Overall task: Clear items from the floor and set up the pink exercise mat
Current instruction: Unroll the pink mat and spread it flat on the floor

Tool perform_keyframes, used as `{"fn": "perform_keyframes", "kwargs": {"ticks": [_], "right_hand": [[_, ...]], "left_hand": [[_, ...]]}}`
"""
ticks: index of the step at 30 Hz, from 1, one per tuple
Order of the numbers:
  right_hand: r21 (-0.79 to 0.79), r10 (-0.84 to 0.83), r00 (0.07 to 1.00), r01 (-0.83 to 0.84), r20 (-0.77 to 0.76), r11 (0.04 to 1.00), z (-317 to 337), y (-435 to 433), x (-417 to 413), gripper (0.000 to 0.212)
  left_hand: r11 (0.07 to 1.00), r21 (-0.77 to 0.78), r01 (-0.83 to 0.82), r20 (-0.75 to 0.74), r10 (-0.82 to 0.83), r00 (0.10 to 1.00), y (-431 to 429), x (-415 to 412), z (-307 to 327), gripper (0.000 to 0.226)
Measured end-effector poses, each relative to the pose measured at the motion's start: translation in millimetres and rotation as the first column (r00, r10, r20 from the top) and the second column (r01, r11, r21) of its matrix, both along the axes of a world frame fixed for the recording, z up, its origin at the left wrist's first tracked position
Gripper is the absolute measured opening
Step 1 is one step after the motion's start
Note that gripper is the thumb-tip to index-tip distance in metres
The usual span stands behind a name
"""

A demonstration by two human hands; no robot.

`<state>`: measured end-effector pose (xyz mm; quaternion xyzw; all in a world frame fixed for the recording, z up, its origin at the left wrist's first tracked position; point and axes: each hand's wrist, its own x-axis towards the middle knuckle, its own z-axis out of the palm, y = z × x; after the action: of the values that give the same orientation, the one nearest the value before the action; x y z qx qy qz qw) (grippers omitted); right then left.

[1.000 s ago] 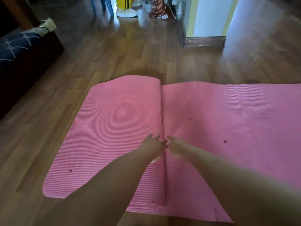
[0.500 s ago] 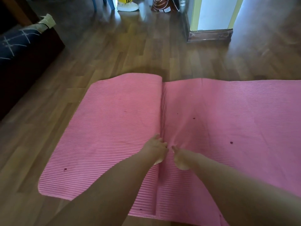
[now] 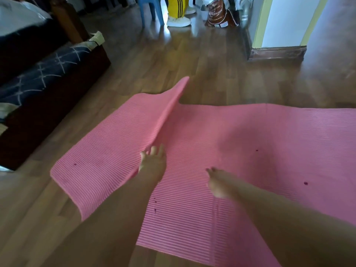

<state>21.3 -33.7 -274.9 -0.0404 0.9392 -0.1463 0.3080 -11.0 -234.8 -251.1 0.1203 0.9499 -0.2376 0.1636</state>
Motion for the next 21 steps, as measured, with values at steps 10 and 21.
{"fn": "perform_keyframes", "kwargs": {"ticks": [10,21], "right_hand": [[-0.11,0.187,0.978,-0.197,-0.092,0.974,32,-92,-22,0.055],[-0.118,0.21,0.977,-0.212,-0.025,0.97,31,-116,-16,0.06]], "left_hand": [[0.914,0.189,-0.358,0.114,0.342,0.933,-70,-12,-16,0.052],[0.767,0.474,-0.431,-0.017,0.498,0.867,-104,-2,-30,0.088]]}}
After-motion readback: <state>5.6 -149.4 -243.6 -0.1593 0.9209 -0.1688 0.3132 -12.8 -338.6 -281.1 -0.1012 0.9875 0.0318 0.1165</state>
